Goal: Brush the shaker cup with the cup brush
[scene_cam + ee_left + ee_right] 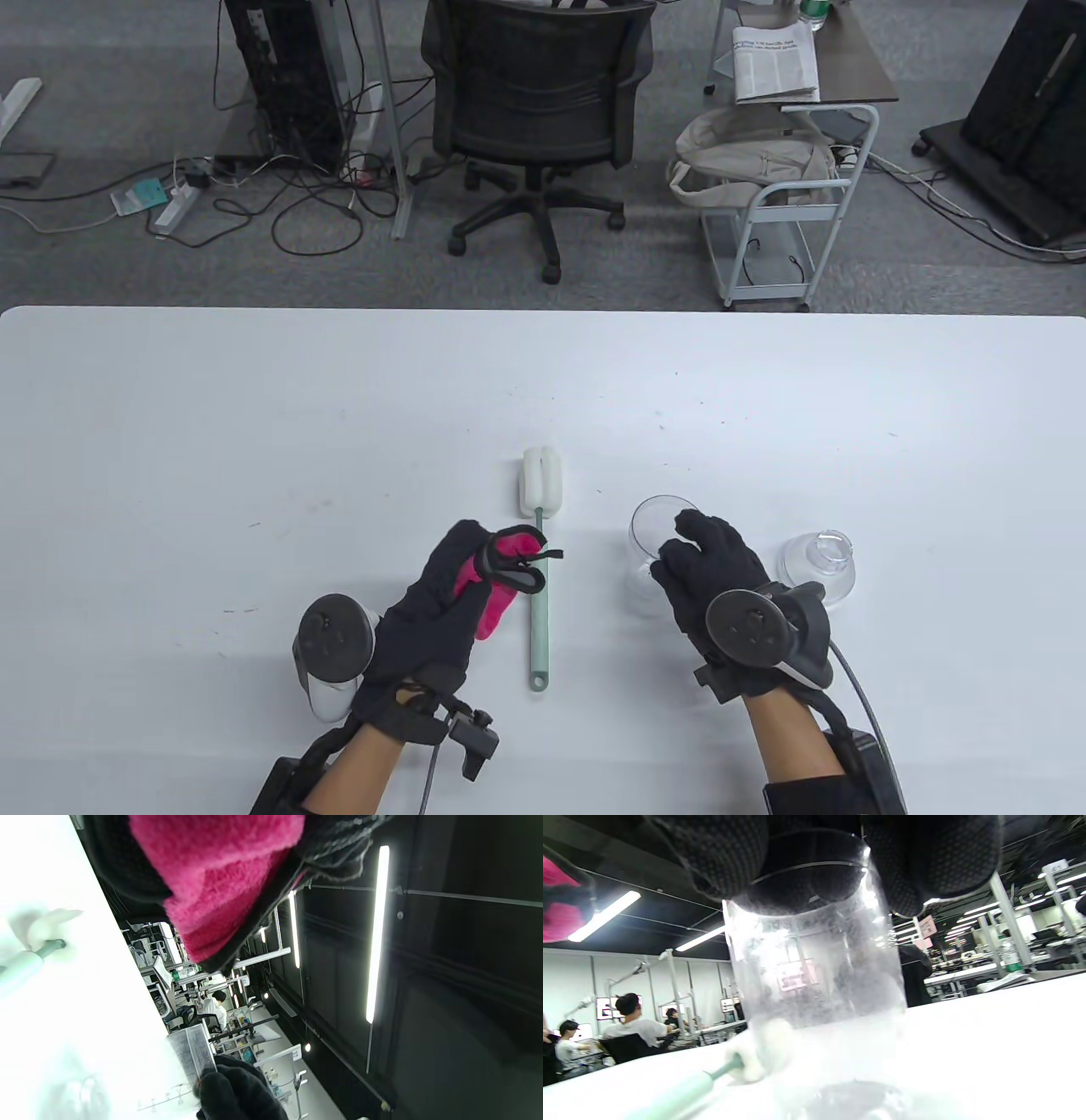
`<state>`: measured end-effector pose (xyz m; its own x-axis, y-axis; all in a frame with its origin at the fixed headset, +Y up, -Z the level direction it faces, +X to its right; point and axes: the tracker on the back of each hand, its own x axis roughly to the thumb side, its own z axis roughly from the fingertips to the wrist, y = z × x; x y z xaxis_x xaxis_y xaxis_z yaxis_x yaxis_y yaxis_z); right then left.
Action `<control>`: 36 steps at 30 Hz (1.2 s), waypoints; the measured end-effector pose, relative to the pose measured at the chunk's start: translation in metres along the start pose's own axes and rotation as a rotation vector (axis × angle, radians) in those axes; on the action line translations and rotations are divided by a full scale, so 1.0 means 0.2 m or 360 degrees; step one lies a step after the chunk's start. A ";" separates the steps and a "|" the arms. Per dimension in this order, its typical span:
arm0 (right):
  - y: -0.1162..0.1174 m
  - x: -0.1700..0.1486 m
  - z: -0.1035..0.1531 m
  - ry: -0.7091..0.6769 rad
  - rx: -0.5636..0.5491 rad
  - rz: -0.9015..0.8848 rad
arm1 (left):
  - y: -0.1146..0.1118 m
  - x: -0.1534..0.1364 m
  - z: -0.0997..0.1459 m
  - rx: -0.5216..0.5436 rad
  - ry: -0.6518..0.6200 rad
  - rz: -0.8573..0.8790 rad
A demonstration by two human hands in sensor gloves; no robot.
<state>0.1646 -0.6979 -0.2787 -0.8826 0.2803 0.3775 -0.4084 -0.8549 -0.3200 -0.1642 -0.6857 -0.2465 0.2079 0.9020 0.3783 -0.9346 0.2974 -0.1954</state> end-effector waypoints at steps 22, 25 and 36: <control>-0.13 -0.57 0.09 0.0966 0.0361 0.0037 | -0.09 0.05 0.01 -0.0223 -0.0131 -0.0285; -0.02 -0.62 0.12 0.1000 0.0464 0.0071 | -0.11 0.05 0.01 -0.0294 -0.0170 -0.0262; -0.33 -0.29 0.07 0.0585 -0.0455 -0.0571 | -0.16 0.11 0.03 -0.0415 -0.0384 -0.0092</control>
<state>0.2456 -0.6630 -0.2676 -0.6795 0.7071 0.1956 -0.6981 -0.5411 -0.4689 -0.1321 -0.6776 -0.2276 0.1552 0.7907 0.5922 -0.8116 0.4438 -0.3799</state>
